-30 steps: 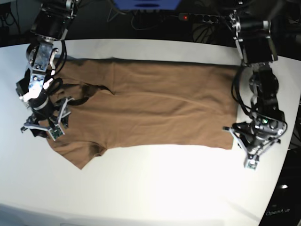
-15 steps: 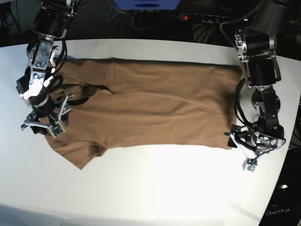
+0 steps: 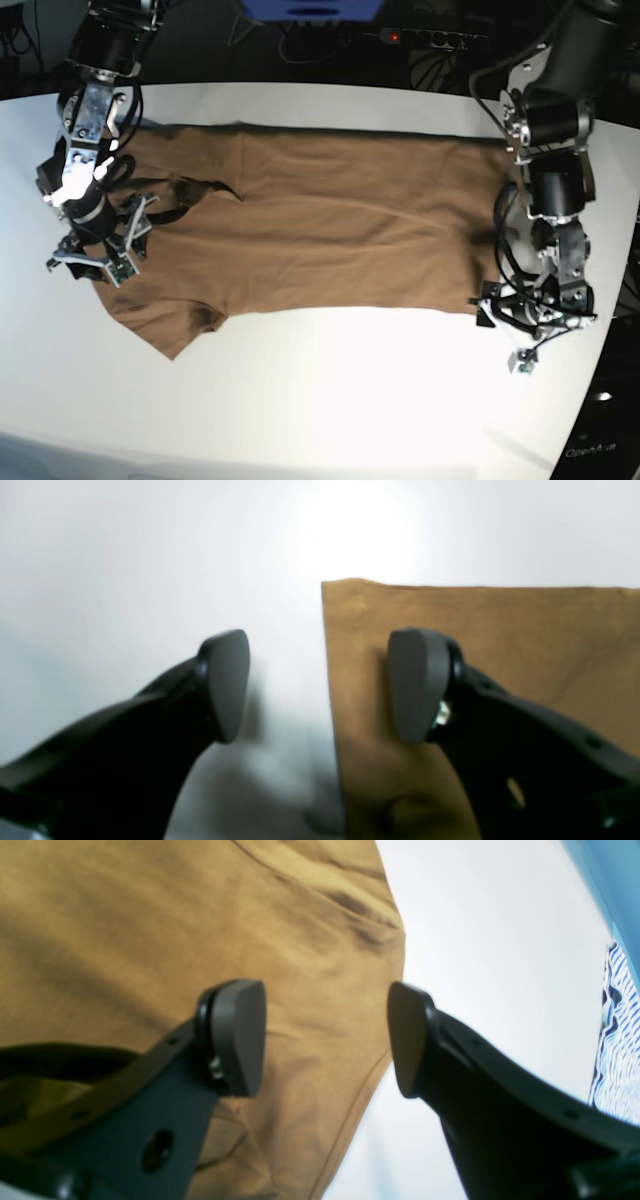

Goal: Fold the T-shirt properly
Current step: 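Move the left gripper to the shirt's side edge near the hem and grasp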

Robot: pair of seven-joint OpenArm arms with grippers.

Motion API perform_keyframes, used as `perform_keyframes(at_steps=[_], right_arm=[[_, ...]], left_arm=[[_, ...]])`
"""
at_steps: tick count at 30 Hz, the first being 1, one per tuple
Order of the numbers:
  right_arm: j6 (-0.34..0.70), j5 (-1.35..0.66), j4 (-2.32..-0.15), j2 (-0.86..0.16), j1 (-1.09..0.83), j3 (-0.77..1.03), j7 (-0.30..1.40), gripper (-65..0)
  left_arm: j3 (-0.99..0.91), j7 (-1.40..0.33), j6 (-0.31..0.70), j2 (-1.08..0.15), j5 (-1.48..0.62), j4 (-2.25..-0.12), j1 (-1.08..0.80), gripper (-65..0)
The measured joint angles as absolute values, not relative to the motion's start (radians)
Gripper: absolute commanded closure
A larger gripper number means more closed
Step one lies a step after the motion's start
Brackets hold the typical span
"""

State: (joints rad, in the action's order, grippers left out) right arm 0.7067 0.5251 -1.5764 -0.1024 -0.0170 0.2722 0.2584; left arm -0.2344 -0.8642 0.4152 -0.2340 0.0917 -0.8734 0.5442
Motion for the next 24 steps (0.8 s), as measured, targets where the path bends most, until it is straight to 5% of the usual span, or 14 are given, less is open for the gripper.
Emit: perform_keyframes(at_steps=[24], right_arm=[[0.707, 0.552, -1.576, -0.102, -0.019, 0.274, 0.254, -38.0]], left_arm=[[-0.062, -0.712, 0.412, -0.242, 0.093, -0.645, 0.636, -41.9]])
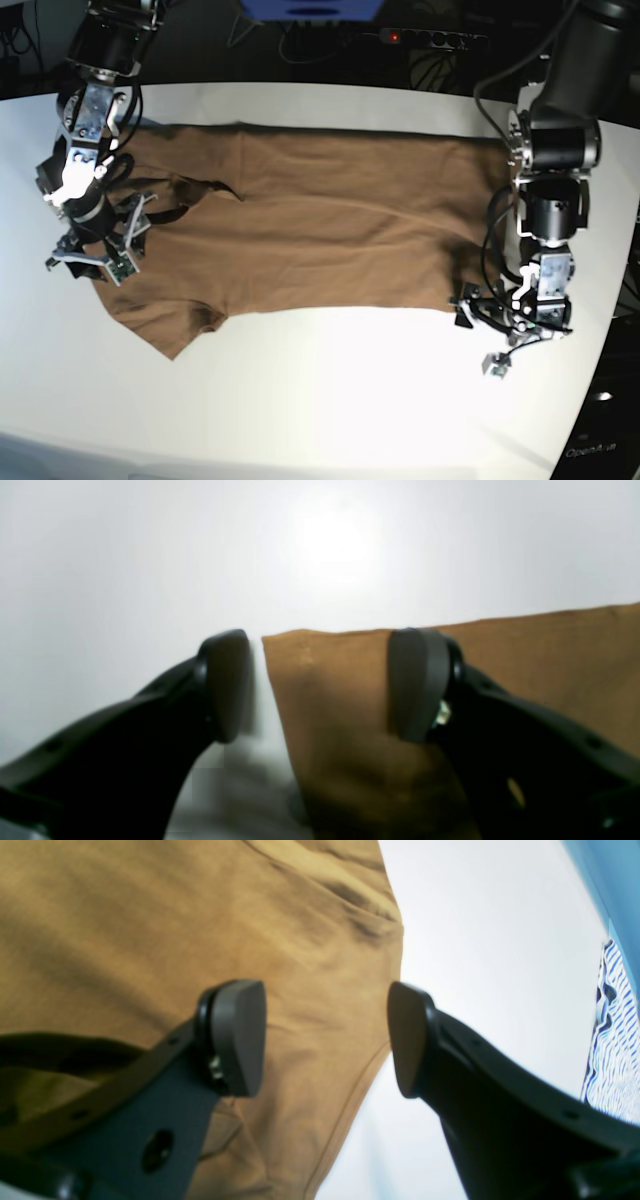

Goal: Fold the T-shirt properly
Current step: 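Move the left gripper to the shirt's side edge near the hem and grasp, then lower the right gripper onto the same side edge near the sleeve and grasp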

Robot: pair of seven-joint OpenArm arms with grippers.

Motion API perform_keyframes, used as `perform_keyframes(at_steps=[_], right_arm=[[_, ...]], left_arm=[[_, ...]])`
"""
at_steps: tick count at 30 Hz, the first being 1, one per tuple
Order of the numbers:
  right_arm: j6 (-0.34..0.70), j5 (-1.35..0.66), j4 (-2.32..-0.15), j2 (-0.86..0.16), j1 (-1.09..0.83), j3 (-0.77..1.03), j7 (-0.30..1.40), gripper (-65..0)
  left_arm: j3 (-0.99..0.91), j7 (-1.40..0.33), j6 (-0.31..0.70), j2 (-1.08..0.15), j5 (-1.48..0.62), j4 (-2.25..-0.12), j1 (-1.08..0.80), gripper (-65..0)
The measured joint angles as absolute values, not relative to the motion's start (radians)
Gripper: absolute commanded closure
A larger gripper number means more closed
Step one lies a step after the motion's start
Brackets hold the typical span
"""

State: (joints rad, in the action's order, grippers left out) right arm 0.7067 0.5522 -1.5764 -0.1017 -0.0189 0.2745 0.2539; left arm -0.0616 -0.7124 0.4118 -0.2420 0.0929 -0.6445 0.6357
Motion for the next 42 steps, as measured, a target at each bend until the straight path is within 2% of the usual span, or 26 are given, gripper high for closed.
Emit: perform_keyframes(at_steps=[8, 23, 25, 29, 32, 36, 42], right_arm=[[0.707, 0.552, -1.576, -0.102, -0.019, 0.274, 0.254, -38.0], [0.707, 0.552, -1.576, -0.102, -0.019, 0.274, 0.255, -38.0], [0.707, 0.552, -1.576, -0.102, -0.019, 0.274, 0.255, -38.0], [0.707, 0.552, -1.576, -0.102, -0.019, 0.274, 0.255, -38.0], [0.707, 0.552, -1.576, -0.102, -0.019, 0.275, 0.255, -38.0], [0.707, 0.555, -1.576, -0.102, -0.019, 0.274, 0.255, -38.0], [0.707, 0.556, -1.576, -0.102, -0.019, 0.275, 0.255, -38.0]], left_arm=[[-0.068, -0.637, 0.415, -0.242, 0.143, -0.531, 0.686, -41.9], [-0.074, -0.62, 0.412, -0.241, 0.139, -0.501, 0.693, -41.3], [-0.074, -0.62, 0.413, -0.241, 0.137, -0.501, 0.693, -37.2], [-0.09, -0.617, 0.416, -0.231, 0.133, -0.501, 0.687, -21.1], [-0.14, -0.605, 0.415, -0.231, 0.131, -0.502, 0.681, -13.3], [-0.161, -0.606, 0.414, -0.233, 0.136, -0.502, 0.678, -9.3], [-0.161, -0.606, 0.414, -0.233, 0.136, -0.502, 0.678, -9.1]])
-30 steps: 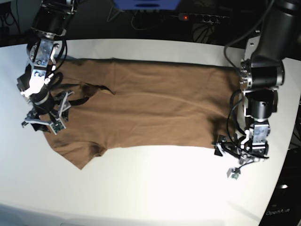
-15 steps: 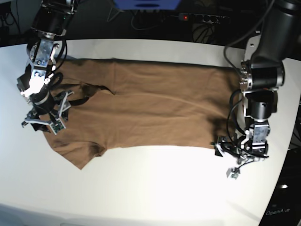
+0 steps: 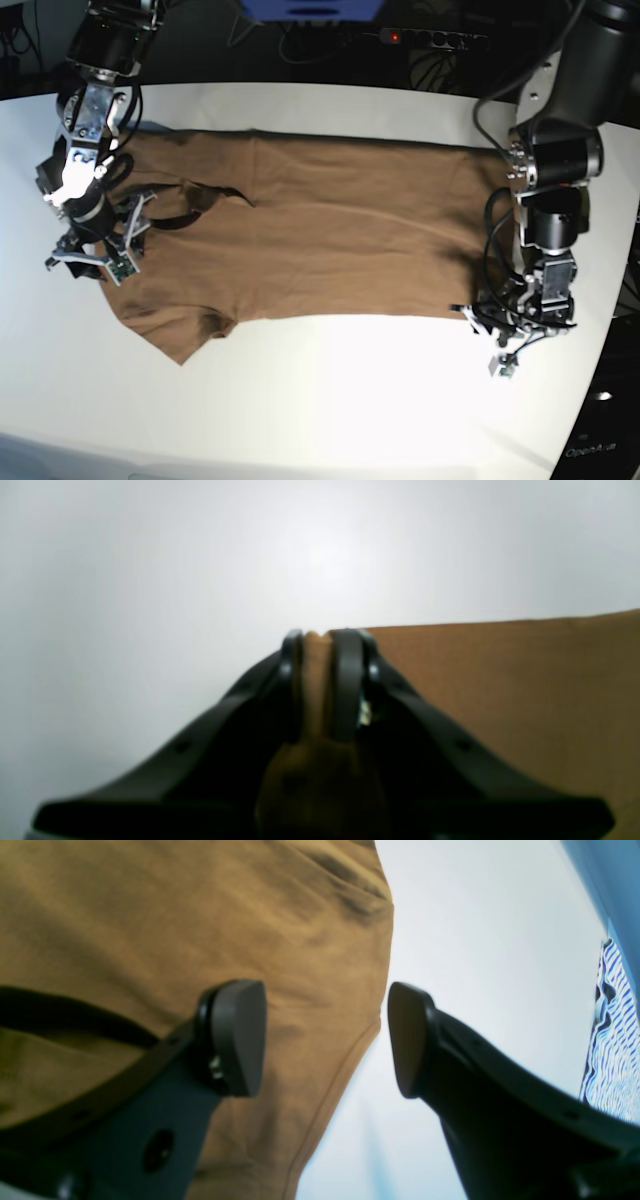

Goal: Fold the T-shirt properly
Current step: 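Lower the right gripper onto the same side edge near the sleeve and grasp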

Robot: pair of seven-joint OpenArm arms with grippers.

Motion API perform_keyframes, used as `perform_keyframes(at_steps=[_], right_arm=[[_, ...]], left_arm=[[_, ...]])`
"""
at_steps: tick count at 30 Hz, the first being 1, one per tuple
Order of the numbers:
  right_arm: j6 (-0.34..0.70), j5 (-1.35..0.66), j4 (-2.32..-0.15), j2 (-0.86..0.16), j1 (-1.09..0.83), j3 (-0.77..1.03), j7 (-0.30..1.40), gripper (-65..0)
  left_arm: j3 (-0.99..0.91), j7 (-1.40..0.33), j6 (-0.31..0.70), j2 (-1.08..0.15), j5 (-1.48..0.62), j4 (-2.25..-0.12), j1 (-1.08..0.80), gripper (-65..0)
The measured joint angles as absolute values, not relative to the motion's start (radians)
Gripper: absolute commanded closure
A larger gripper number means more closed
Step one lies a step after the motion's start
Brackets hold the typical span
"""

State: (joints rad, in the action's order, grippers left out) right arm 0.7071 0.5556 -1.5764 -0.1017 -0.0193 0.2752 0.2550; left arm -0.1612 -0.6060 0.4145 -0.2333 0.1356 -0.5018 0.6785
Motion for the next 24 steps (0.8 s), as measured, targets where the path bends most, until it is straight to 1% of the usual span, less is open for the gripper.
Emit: perform_keyframes(at_steps=[4, 6, 13, 20, 24], right_arm=[[0.707, 0.569, -1.576, -0.104, -0.013, 0.275, 0.253, -38.0], [0.714, 0.57, -1.575, -0.121, 0.009, 0.276, 0.254, -38.0], [0.712, 0.573, -1.433, -0.136, 0.213, 0.277, 0.26, -38.3], [0.703, 0.572, -1.146, -0.146, 0.471, 0.289, 0.335, -38.3], [0.705, 0.574, -0.948, -0.142, 0.566, 0.36, 0.341, -38.4]], left_arm=[[-0.161, -0.606, 0.414, -0.233, 0.136, -0.502, 0.676, -9.0], [-0.162, -0.601, 0.414, -0.233, 0.135, -0.509, 0.67, -9.0], [-0.163, -0.596, 0.414, -0.233, 0.134, -0.506, 0.667, -8.8], [-0.164, -0.583, 0.412, -0.235, 0.127, -0.519, 0.651, -8.8], [-0.165, -0.587, 0.412, -0.231, 0.127, -0.519, 0.651, -8.8]])
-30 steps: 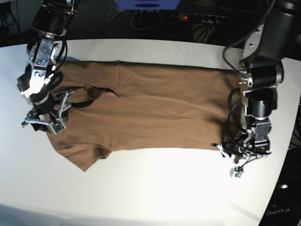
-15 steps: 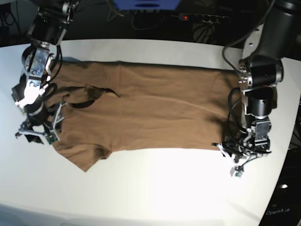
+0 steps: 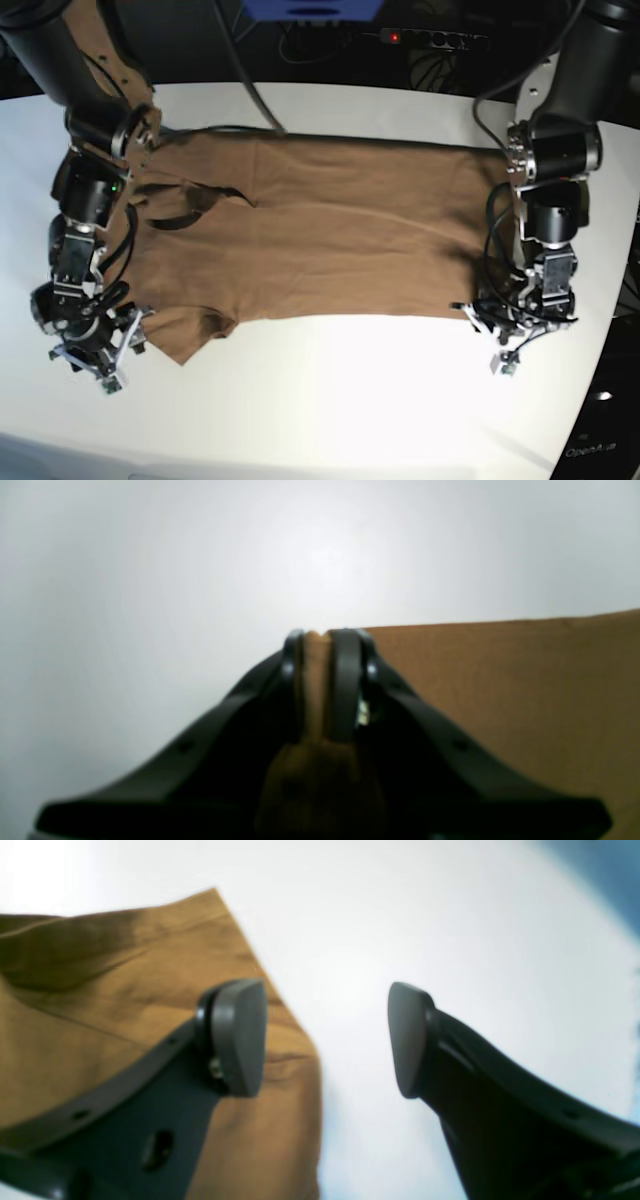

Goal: Fold the T-shirt properly
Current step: 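Lower the right gripper onto the same side edge near the sleeve and grasp, then lift the side edge with both grippers and fold it over the shirt body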

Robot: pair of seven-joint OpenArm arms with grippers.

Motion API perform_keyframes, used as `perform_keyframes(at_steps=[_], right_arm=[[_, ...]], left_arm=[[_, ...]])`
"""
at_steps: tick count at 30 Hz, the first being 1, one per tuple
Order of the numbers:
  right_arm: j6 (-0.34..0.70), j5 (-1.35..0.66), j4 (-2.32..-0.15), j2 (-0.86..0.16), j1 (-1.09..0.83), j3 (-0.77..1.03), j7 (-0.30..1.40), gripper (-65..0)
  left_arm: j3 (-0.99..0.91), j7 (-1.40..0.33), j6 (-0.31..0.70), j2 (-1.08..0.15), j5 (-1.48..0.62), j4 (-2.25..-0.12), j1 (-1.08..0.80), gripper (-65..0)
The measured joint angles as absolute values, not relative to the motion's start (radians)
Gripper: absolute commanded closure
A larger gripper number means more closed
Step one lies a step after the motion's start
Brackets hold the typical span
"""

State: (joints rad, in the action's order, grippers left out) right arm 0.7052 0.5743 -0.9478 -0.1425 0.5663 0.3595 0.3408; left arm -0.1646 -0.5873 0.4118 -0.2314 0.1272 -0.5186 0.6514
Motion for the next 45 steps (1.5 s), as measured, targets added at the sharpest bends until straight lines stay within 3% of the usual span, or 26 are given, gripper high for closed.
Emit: perform_keyframes(at_steps=[4, 9, 17, 40, 42, 45], right_arm=[[0.706, 0.573, -0.722, -0.17, 0.675, 0.414, 0.34, -38.4], [0.704, 0.573, -0.598, -0.231, 0.731, 0.424, 0.333, -38.4], [0.697, 0.57, -0.596, -0.282, 0.691, 0.426, 0.317, -38.4], [0.695, 0.574, -0.593, -0.252, 0.62, 0.425, 0.284, -37.7], [0.696, 0.574, -0.593, -0.246, 0.62, 0.425, 0.28, -34.2], [0.699, 0.574, -0.593, -0.246, 0.619, 0.425, 0.28, -22.2]], left_arm=[[-0.166, -0.585, 0.411, -0.226, 0.134, -0.519, 0.651, -8.8], [-0.165, -0.585, 0.411, -0.227, 0.132, -0.52, 0.651, -8.8], [-0.161, -0.582, 0.411, -0.228, 0.135, -0.52, 0.651, -8.8], [-0.161, -0.582, 0.403, -0.221, 0.139, -0.52, 0.651, -8.8], [-0.161, -0.582, 0.404, -0.222, 0.139, -0.52, 0.651, -8.8], [-0.161, -0.582, 0.404, -0.221, 0.139, -0.52, 0.651, -8.8]])
